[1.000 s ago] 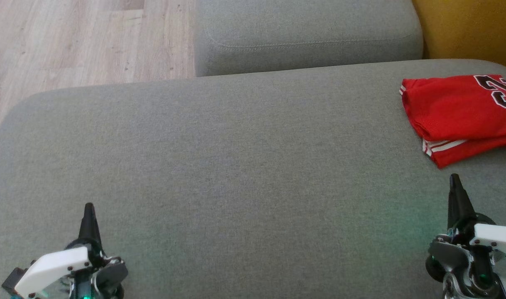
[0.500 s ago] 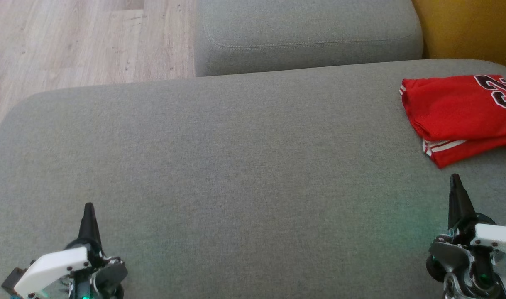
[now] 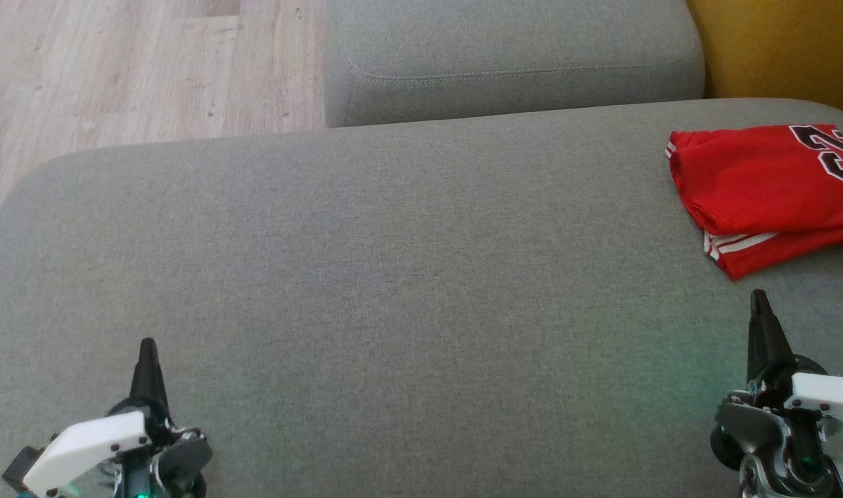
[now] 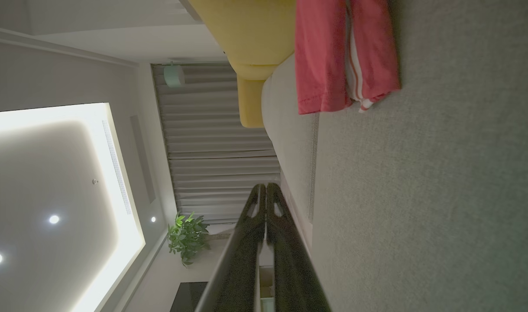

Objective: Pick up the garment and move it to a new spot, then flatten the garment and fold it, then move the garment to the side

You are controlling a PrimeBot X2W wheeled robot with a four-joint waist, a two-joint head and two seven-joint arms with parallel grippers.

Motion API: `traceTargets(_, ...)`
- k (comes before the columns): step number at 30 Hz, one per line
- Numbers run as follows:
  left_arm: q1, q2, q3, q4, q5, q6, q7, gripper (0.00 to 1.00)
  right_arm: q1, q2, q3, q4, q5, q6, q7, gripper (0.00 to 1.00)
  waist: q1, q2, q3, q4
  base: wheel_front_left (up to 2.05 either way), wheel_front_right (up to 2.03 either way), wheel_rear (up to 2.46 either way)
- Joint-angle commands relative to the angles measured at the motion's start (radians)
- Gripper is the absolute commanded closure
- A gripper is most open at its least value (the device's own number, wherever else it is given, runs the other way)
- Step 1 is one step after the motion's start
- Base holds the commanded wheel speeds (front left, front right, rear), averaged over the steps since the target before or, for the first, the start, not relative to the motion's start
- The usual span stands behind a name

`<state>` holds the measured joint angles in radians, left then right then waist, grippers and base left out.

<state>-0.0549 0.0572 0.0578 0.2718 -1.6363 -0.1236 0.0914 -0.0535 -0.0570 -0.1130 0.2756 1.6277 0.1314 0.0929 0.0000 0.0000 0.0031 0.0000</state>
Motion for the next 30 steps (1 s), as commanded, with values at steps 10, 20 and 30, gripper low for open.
traceTargets(10, -0.052, 0.006, 0.038, -0.027, 0.013, -0.007, 0.007, 1.00, -0.053, -0.005, 0.015, -0.032, -0.006, -0.001, 0.008, 1.00, 0.0000, 0.0000, 0.000, 0.000, 0.00, 0.00, 0.00)
traceTargets(20, -0.052, 0.005, 0.040, -0.027, 0.015, -0.007, 0.009, 1.00, -0.053, -0.003, 0.012, -0.032, -0.008, -0.001, 0.010, 1.00, 0.0000, 0.0000, 0.000, 0.000, 0.00, 0.00, 0.00)
traceTargets(30, -0.052, 0.003, 0.042, -0.027, 0.017, -0.007, 0.011, 1.00, -0.053, -0.002, 0.011, -0.031, -0.010, -0.001, 0.011, 1.00, 0.0000, 0.0000, 0.000, 0.000, 0.00, 0.00, 0.00)
